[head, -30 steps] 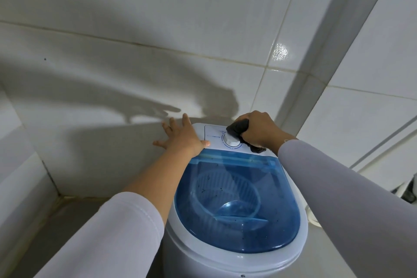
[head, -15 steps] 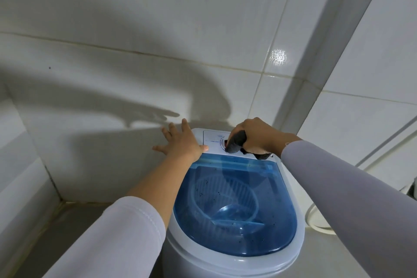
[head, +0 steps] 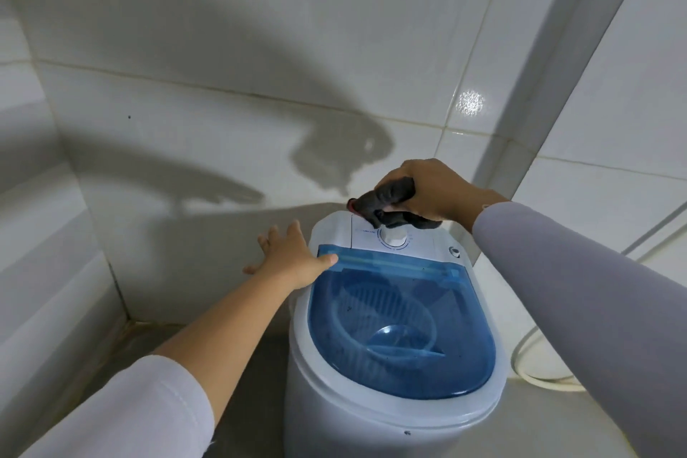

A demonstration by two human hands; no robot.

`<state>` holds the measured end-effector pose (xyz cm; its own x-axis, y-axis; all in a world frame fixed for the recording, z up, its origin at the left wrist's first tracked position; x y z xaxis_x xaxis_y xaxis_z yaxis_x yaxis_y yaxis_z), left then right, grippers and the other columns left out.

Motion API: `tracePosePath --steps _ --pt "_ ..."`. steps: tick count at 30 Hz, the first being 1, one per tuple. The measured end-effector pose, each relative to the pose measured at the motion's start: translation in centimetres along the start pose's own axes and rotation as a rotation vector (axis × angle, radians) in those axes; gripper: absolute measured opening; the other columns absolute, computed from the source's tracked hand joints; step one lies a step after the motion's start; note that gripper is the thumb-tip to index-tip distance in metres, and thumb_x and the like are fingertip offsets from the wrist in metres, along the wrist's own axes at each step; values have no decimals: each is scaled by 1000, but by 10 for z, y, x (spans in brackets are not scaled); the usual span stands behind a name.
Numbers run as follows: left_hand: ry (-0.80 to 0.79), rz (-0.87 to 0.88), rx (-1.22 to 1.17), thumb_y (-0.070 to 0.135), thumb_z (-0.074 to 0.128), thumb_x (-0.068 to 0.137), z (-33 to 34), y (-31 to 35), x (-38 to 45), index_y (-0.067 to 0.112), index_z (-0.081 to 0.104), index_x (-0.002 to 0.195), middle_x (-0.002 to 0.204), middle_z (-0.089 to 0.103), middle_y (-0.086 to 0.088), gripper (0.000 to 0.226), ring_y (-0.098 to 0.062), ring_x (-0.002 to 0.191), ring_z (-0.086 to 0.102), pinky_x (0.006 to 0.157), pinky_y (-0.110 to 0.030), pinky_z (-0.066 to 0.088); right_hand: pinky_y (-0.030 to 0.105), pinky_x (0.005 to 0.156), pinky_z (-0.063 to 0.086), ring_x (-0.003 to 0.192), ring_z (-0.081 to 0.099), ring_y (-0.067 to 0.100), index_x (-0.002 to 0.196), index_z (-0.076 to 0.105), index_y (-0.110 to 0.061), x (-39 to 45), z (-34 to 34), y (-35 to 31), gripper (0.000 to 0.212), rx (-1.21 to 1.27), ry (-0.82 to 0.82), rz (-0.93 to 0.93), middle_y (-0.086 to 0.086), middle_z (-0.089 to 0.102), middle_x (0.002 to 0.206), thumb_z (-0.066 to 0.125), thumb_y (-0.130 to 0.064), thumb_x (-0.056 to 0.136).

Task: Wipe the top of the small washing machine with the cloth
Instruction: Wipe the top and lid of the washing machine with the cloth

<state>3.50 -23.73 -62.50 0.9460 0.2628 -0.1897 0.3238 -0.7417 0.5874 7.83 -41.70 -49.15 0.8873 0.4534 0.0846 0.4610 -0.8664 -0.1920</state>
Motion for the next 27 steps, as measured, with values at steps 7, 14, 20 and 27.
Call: tracePosePath --steps 7,14,20,27 --pt "-230 38 85 60 75 67 -6 -28 -24 16 8 154 161 16 -7 118 -30 147 18 117 -43 26 32 75 44 100 53 22 108 66 -30 10 44 -53 34 -133 89 -168 -1 62 95 51 -10 85" --pt "-234 48 114 62 74 67 -2 -33 -25 18 4 154 160 15 -10 120 -31 148 13 119 -42 22 35 71 40 97 53 30 116 63 -22 14 69 -65 34 -362 173 -360 9 62 104 57 -9 85" --pt "-234 15 144 64 72 68 -4 -33 -27 18 -4 154 161 6 -11 124 -33 149 0 119 -48 19 33 84 39 113 45 23 127 50 -36 15 80 -55 44 -515 -129 -336 -2 56 121 59 -26 85" --pt "-219 -6 146 65 73 65 1 -38 -23 22 -7 154 162 2 -10 127 -34 149 -5 116 -56 21 38 102 34 127 35 21 134 23 -60 17 72 -38 83 -568 -439 -187 -6 48 136 69 -29 72"
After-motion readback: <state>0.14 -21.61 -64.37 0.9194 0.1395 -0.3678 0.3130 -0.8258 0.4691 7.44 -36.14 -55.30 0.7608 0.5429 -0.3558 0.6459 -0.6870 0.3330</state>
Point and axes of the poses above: each hand's wrist, its own x-axis towards the middle knuckle, its own z-axis out of the palm, y = z × x, the point moved 4 cm from there along x, towards the middle knuckle
